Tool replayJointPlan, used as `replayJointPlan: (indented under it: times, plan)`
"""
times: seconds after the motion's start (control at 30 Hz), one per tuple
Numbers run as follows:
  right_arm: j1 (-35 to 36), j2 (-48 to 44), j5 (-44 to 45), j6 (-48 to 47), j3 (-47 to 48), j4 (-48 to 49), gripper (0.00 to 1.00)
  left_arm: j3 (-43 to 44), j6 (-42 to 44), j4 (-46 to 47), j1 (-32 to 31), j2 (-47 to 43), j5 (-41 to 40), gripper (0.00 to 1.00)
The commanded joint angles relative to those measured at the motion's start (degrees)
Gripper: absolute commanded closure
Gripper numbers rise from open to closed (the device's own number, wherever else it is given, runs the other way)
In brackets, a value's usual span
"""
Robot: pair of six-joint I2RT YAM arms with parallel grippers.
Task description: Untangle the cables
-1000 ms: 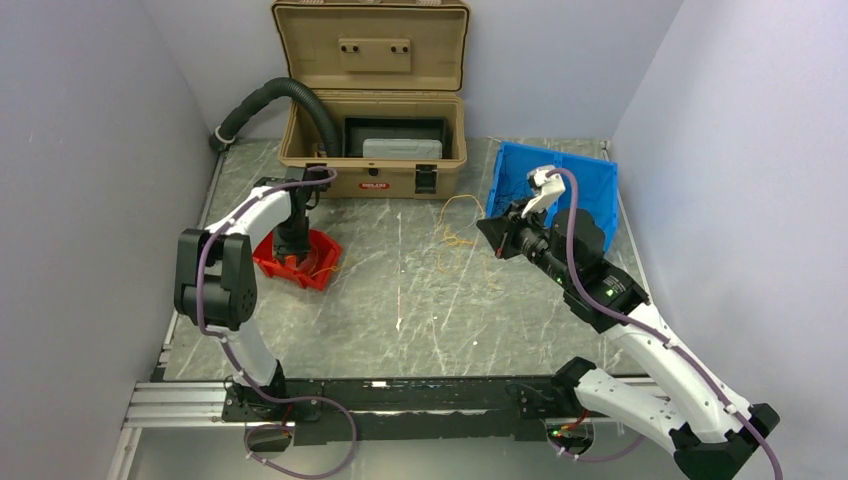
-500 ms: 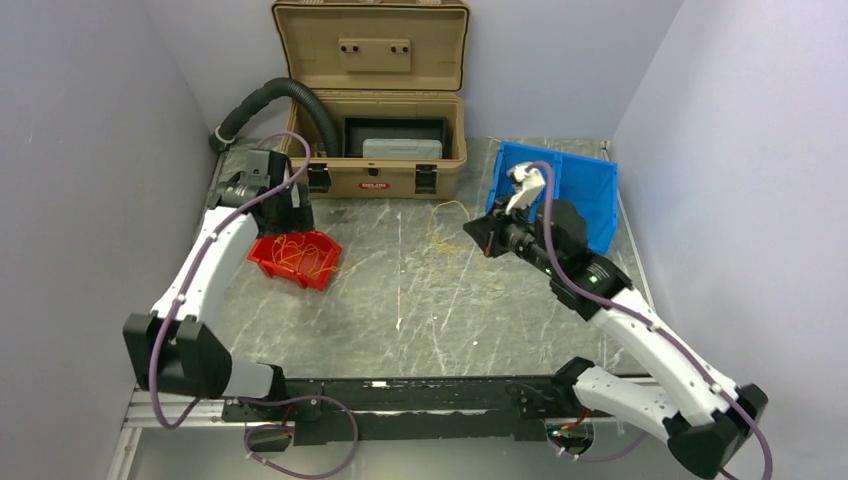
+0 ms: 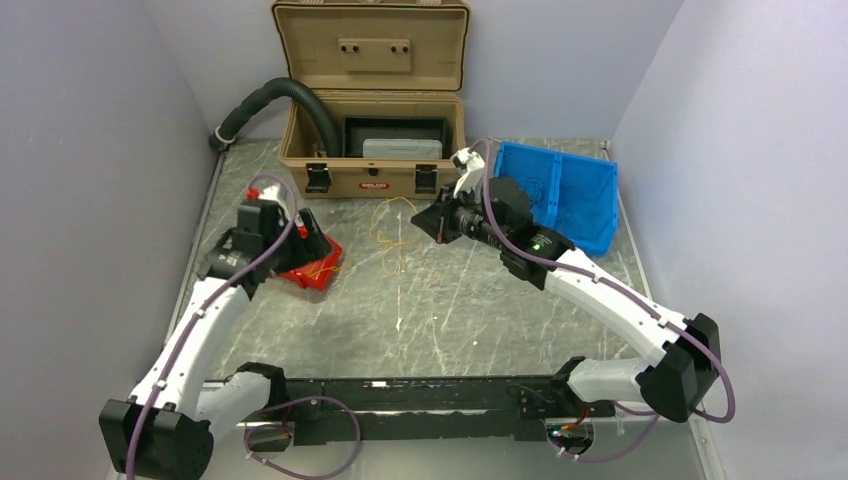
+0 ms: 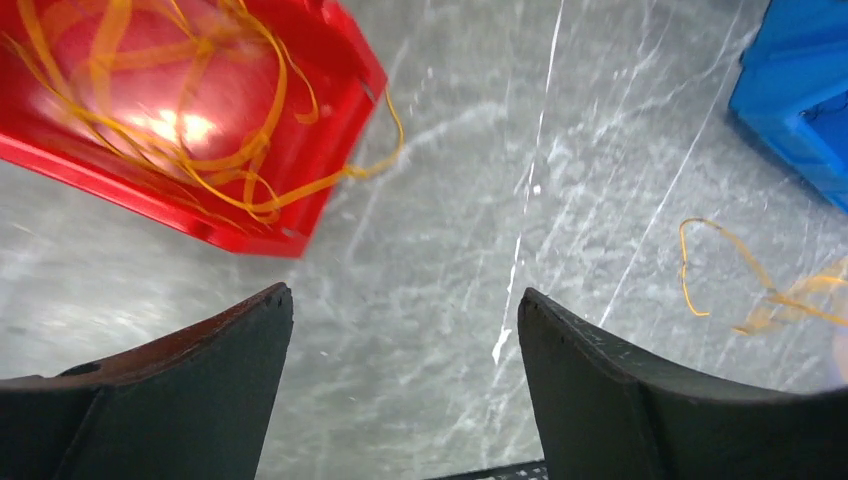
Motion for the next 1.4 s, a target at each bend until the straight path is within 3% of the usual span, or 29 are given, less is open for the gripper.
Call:
replayJointPlan:
  times: [0.0, 0.1, 0.23, 0.3, 0.43, 0.6, 0.77, 0.93, 1.37]
  plan:
    - [0.21, -1.55, 5.07, 3.74, 0.53, 7.76, 1.0, -8.17, -14.7, 10.77, -6.09, -2.17, -1.54, 0.15]
    - [0.31, -4.73, 10.46, 4.26, -1.94, 8.15, 1.0, -11.71, -22.67, 14.24, -11.74, -2.28, -8.39, 0.15]
    - [0.29, -10.57, 19.56, 4.82, -5.78, 6.99, 1.0, -12.97, -39.22, 9.6, -18.32, 0.19, -22.12, 0.15]
    - [0.29, -13.68, 23.53, 4.78, -7.89, 5.73, 1.0, -12.14, -43.11, 7.56, -21.11, 2.87, -26.53, 0.14]
    - [0.22, -19.83, 29.64, 4.52, -10.97, 2.3, 1.0, -4.99, -47.05, 0.54, -26.61, 13.11, -33.24, 0.15]
    - [0.21, -24.28, 33.78, 2.67, -11.51, -3.09, 1.0, 7.86, -54.72, -12.8, -31.18, 26.32, -40.53, 0.25]
    - [0.21, -28.13, 35.81, 1.73, -12.12, -5.88, 1.0, 9.5, -56.14, -11.75, -31.34, 30.88, -42.0, 0.26]
    - [0.19, -29.65, 36.46, 0.93, -12.3, -7.46, 1.0, 12.63, -59.07, -16.59, -29.91, 35.15, -43.97, 0.3]
    - [0.21, -29.43, 36.03, 0.48, -12.48, -7.26, 1.0, 11.37, -57.59, -15.29, -23.03, 36.96, -40.37, 0.43]
